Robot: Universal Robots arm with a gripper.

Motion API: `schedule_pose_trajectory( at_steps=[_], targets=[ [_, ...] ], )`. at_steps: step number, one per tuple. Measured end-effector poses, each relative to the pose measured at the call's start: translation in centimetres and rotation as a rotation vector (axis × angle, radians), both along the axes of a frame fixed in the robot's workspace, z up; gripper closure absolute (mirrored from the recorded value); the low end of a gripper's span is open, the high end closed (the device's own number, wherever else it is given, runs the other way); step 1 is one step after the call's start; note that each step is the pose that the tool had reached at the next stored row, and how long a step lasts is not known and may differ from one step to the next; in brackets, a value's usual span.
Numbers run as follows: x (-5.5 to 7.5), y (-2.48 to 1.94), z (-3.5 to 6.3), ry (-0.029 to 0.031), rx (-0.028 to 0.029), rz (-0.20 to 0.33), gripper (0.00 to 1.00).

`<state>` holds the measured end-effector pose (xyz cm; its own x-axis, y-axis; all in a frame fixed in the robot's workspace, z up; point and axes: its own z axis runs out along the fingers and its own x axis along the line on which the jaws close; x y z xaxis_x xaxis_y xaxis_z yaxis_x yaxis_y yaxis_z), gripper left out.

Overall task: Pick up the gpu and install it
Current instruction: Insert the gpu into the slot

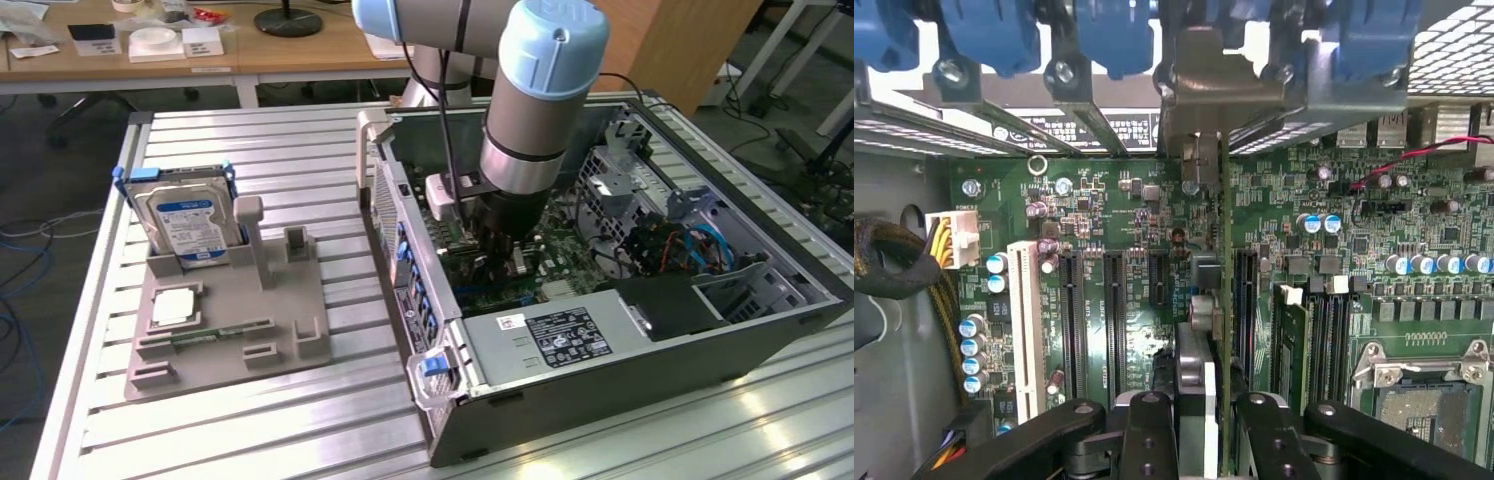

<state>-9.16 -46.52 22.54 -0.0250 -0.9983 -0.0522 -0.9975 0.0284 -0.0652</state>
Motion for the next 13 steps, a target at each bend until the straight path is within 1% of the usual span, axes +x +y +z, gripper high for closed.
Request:
schedule_pose_trajectory(
  at_steps=[5, 9, 13],
  targets=[
    [0.00, 0.00, 0.02, -0.0001, 0.0002, 0.000, 0.72],
    [0.00, -0.01, -0.42, 0.0003, -0.0008, 0.000, 0.72],
    [0.00, 0.00, -0.62, -0.0001, 0.0002, 0.000, 0.72]
  ],
)
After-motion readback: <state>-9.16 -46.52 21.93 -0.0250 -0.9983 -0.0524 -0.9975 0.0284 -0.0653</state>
